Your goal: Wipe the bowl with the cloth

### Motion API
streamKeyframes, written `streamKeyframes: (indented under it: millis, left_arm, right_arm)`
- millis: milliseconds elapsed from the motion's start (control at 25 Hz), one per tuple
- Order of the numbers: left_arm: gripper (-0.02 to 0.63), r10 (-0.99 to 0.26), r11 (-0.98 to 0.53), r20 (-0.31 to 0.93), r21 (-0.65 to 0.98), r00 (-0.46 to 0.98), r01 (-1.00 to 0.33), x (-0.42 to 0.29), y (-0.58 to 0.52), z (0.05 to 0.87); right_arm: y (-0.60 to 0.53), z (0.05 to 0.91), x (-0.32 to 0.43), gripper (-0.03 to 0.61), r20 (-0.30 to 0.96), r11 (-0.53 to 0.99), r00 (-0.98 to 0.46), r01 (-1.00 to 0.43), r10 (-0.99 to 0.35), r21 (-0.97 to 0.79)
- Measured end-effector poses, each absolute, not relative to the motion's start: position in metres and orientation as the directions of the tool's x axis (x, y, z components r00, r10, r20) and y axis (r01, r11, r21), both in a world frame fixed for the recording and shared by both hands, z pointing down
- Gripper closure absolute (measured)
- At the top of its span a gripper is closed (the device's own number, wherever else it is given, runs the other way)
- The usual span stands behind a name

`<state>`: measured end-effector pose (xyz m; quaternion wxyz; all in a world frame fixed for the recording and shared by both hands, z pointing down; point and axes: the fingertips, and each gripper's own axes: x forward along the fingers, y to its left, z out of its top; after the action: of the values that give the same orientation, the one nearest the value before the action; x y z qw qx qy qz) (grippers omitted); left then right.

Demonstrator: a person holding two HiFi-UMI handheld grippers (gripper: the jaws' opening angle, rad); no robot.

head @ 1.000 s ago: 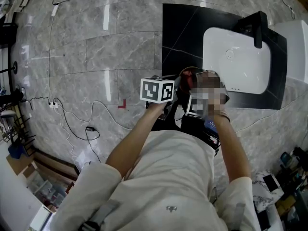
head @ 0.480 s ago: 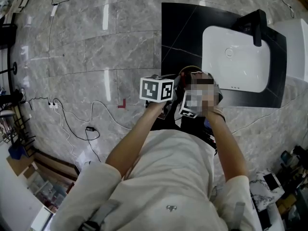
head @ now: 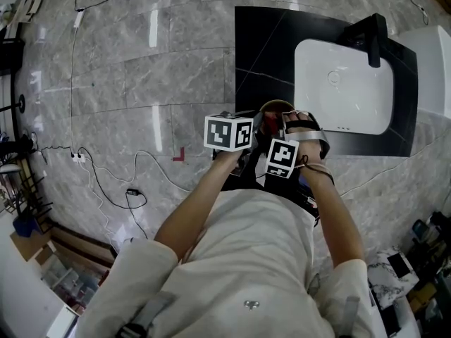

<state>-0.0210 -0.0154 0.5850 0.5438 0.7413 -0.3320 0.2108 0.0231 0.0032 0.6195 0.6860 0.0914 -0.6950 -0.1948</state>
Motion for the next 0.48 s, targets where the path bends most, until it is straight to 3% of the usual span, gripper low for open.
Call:
streamKeyframes:
  millis: [240,480]
  left_arm:
    - [0.597,-0.28,-0.166,0.681,0.66,0.677,-0.732,-0.027,-0.028,0.587]
    - [0.597,-0.334,-0.139,0.682,0.647,0.65,-0.75,-0.038,-0.05,0.585]
  right_arm:
    - [-0.031,0.594,0.031,0.563,0.814,0.812,-0.001,0.081,-0.581,0.579]
    - [-0.049,0.562,0.046,0.563,0.768,0.767,0.0,-0.053,-0.64,0.639]
